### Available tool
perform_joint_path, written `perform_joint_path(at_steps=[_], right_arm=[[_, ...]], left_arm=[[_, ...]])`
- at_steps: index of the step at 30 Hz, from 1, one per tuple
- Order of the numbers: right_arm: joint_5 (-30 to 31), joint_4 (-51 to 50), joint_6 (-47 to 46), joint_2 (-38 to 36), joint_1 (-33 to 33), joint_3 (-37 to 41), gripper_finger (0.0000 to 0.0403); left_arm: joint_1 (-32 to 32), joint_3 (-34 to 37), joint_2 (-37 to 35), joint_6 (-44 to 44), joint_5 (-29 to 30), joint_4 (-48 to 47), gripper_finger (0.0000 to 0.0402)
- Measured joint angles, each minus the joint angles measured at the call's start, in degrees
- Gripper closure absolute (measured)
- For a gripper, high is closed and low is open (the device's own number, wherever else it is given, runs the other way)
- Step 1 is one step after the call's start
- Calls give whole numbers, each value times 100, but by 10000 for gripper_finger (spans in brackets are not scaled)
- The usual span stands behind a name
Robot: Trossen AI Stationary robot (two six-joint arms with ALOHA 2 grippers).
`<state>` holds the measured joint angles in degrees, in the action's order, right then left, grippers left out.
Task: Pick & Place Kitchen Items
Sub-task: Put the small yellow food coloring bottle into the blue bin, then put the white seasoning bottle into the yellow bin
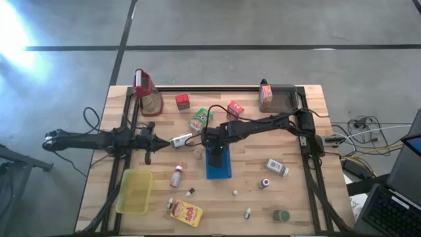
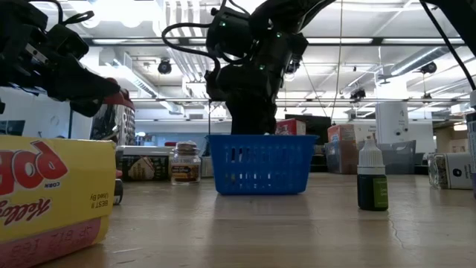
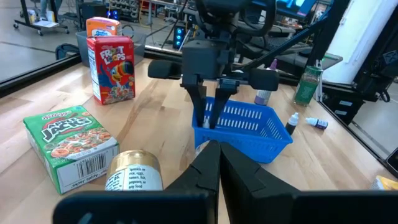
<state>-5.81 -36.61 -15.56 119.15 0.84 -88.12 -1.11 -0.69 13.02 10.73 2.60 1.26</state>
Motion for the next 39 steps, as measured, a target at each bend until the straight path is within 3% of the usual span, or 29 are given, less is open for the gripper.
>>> perform_joint_path(at_steps=[11, 22, 39], right_arm=[[-2, -2, 12, 0, 3, 1, 347], [-6, -2, -47, 0, -6, 2, 301], [-21, -73, 19, -63, -7, -121, 273]], left_arm=[[1, 0, 0, 0, -1, -2, 390], [-1, 0, 0, 0, -1, 0, 390], [-1, 0, -2, 1, -1, 0, 390]])
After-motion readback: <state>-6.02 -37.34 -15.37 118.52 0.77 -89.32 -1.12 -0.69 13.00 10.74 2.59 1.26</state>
